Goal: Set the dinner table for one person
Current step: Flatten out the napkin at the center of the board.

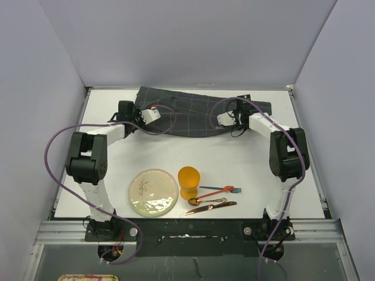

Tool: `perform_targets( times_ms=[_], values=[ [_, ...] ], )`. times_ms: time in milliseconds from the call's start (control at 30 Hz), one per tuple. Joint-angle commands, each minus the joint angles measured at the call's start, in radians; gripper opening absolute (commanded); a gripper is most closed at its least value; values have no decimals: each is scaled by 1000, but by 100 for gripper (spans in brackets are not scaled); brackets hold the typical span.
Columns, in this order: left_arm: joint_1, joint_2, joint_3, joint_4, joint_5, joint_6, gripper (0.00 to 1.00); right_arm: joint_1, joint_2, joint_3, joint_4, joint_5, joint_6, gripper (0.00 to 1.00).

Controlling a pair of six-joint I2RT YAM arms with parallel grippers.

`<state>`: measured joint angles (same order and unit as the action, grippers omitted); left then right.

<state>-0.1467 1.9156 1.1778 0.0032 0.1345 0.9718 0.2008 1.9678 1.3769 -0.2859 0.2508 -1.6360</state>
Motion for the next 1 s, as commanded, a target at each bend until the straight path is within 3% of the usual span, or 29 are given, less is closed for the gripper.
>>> perform_targets(
  times_ms=[0,100,233,300,967],
  values=[
    [10,-8,52,25,6,10,0,12,-83,53,-1,17,40,0],
    [10,-15,42,26,5,18,0,12,-95,24,5,27,-2,1],
    [10,-17,41,13,4,18,0,17,-97,24,-47,39,23,18],
    [10,-14,43,3,3,21,0,22,-93,28,-78,38,42,22],
    [12,18,59,-7,3,25,0,37,41,74,-63,41,119,31]
  ],
)
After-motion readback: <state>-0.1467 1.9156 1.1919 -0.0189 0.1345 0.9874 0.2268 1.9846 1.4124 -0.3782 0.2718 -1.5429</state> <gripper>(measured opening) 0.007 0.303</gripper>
